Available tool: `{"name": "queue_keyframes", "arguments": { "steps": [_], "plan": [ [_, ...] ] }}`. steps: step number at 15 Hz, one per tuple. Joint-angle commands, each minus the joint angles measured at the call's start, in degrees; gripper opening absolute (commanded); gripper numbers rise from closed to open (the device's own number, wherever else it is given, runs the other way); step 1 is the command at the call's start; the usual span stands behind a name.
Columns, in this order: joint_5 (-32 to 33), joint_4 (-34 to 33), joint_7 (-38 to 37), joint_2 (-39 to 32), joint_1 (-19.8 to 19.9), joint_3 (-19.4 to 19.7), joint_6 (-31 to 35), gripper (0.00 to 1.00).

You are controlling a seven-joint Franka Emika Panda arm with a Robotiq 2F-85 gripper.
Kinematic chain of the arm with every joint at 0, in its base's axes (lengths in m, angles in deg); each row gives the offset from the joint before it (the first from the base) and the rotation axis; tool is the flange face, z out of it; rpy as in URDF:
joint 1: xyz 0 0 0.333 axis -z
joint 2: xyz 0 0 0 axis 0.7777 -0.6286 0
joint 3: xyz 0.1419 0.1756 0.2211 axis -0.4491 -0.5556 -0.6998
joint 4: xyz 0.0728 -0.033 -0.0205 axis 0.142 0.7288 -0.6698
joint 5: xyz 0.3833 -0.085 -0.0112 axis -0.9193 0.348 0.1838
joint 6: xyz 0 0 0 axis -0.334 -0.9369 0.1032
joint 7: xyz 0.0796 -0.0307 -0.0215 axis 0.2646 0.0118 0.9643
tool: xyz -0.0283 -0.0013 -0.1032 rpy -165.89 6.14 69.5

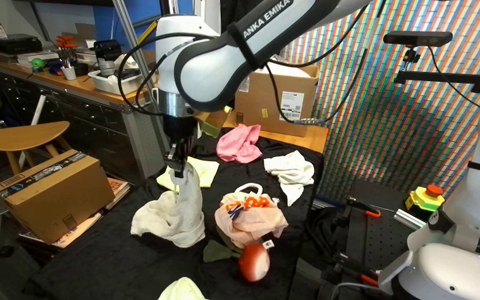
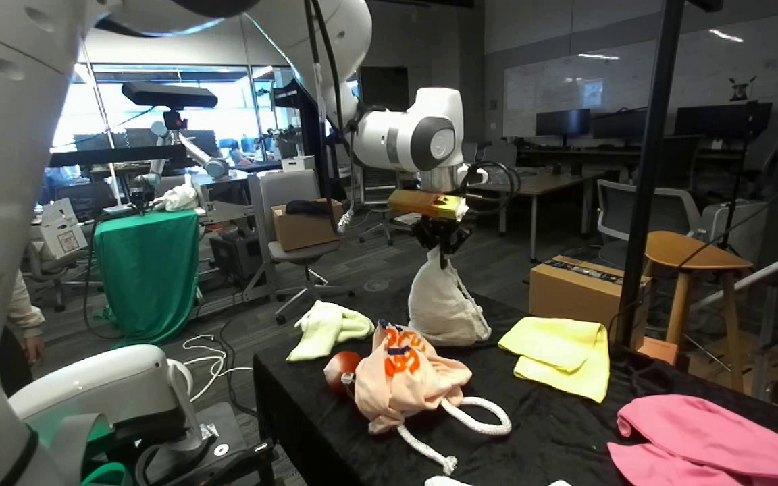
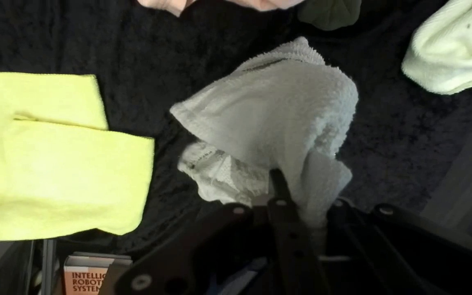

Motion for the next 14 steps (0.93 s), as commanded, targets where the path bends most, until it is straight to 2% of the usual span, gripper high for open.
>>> {"name": "queue_keyframes", "arguments": {
  "steps": [1, 6, 14],
  "plan": [
    [-5.34, 11.08, 5.64, 11.12, 3.04, -1.84, 3.82, 0.08],
    [-11.56, 19.85, 10.71, 23.12, 3.87, -1.11, 5.98, 0.08],
    [-19.06, 27.33, 15.57, 38.08, 1.67, 2.89, 4.47, 0.08]
  ]
}}
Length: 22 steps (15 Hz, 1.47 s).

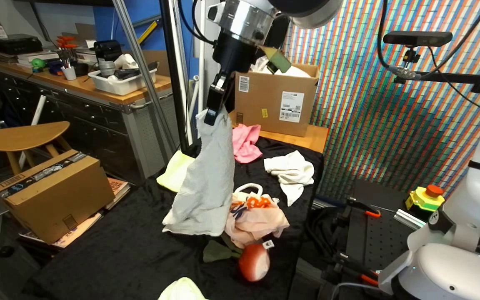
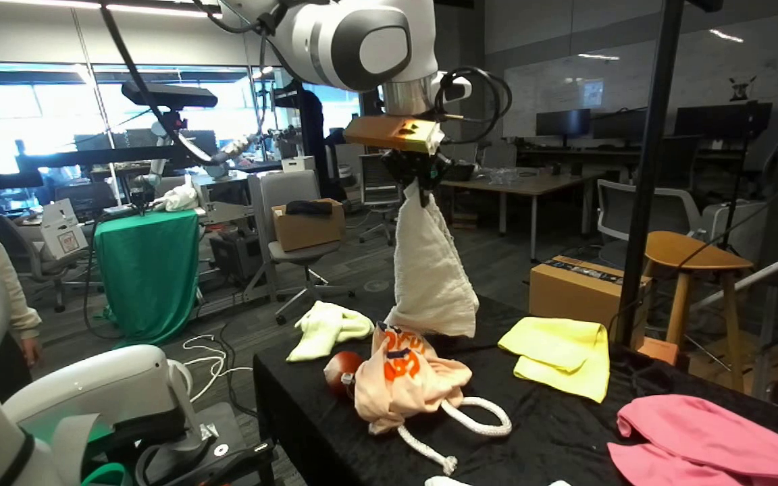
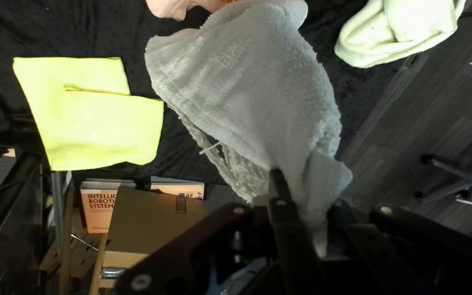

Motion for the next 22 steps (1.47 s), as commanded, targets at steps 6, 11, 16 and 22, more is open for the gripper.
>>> {"name": "queue_keyframes", "arguments": {
  "steps": [6, 11, 16, 22],
  "plan": [
    [-1.22, 7.28, 0.48, 10.17, -2.89, 4.38, -0.05, 0.08],
    [1.40, 6.24, -0.71, 2.28, -2.64, 4.11, -1.50, 0.08],
    [1.45, 3.17, 1.75, -10.91, -3.14, 2.56, -5.64, 0.08],
    [5.72, -5.07, -0.59, -27.40, -2.48, 0.52, -9.92, 0.08]
  ]
}}
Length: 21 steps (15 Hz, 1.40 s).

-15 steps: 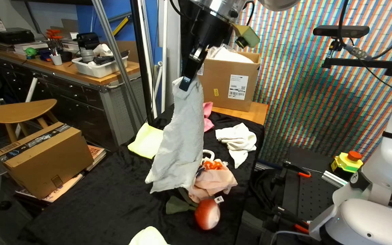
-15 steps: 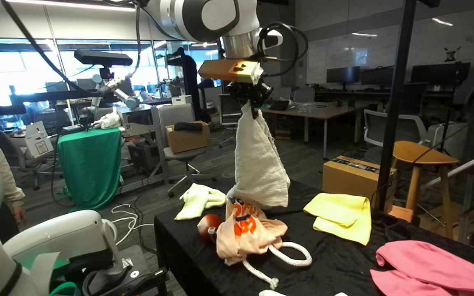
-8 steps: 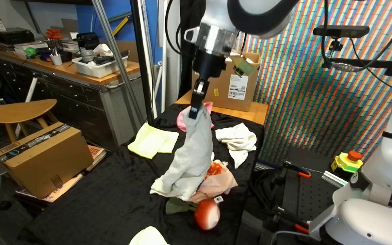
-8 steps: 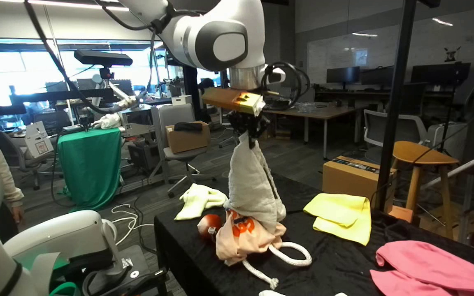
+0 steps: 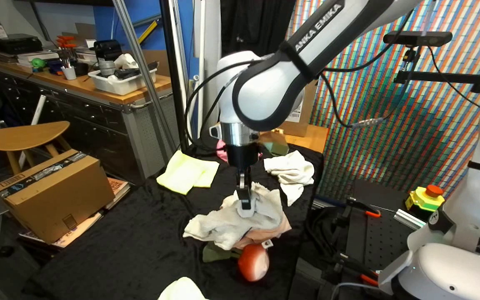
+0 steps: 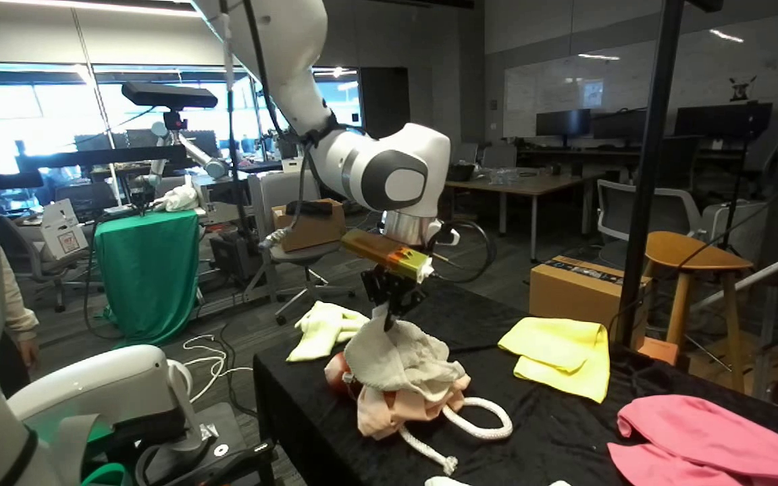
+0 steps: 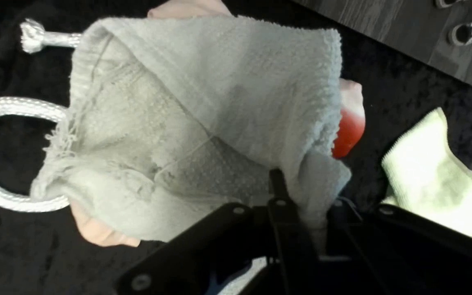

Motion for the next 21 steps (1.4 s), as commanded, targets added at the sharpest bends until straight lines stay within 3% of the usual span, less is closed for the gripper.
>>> {"name": "queue_keyframes", "arguments": {
  "steps": [1, 4, 10, 11, 13, 16, 21],
  "plan": [
    [3.83, -7.43, -1.99, -8.16, 0.49, -0.86, -2.94, 0.08],
    [6.16, -10.63, -4.69, -11.97, 0.16, -0.52, -1.66, 0.08],
    [8.90, -13.37, -8.97, -13.10, 0.27, -0.48, -1.18, 0.10],
    [8.57, -13.48, -8.58, -12.82, 0.52, -0.73, -1.83, 0.34],
    [8.75, -13.52, -8.62, -12.39, 0.44, -0.73, -2.50, 0.43],
    [8.45, -12.64, -8.14, -10.57, 0.57, -1.07, -3.09, 0.67],
    [8.63, -9.78, -11.56, -5.37, 0.13, -0.35, 1.05, 1.00]
  ]
}}
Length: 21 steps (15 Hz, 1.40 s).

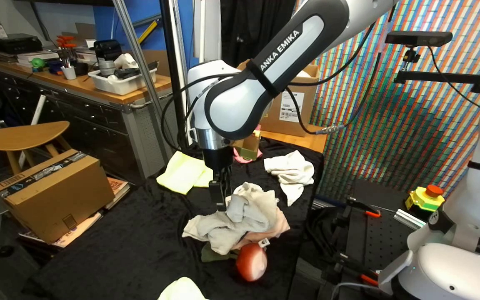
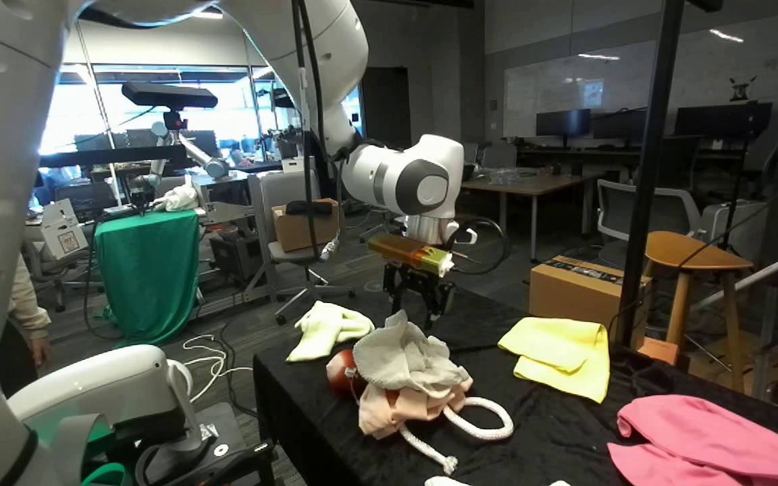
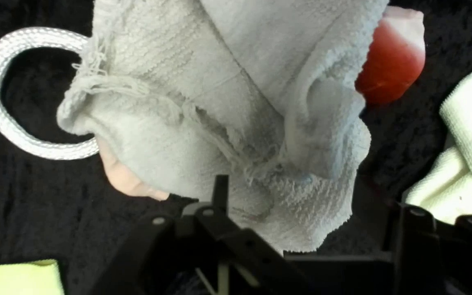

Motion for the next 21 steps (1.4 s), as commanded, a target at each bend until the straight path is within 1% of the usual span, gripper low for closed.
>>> {"name": "queue_keyframes", "arguments": {
  "steps": [1, 5, 7, 8, 9, 10, 13, 15, 18, 21],
  "plan": [
    [0.91, 2.75, -4.03, 5.42, 0.07, 0.10, 3.19, 1.00],
    [1.41, 2.12, -10.18, 6.89, -0.27, 1.27, 9.75, 1.00],
    [2.19, -0.01, -14.39, 5.57, -0.59, 2.36, 12.27, 1.00],
    [3.83, -1.53, -17.50, 4.43, -1.11, 3.51, 13.58, 1.00],
    [5.06, -3.14, -19.40, 3.42, -1.25, 4.26, 13.33, 1.00],
    [7.48, -4.89, -22.43, 1.96, -1.76, 5.56, 14.18, 1.00],
    [12.79, -12.72, -27.50, -3.49, -2.27, 8.86, 11.78, 1.00],
    [14.64, -18.04, -29.44, -7.45, -2.32, 10.66, 10.90, 1.00],
    [14.12, -26.77, -30.38, -14.02, -1.98, 12.26, 9.81, 1.00],
    [12.04, -35.60, -31.80, -20.60, -1.74, 12.66, 7.26, 1.00]
  ]
}}
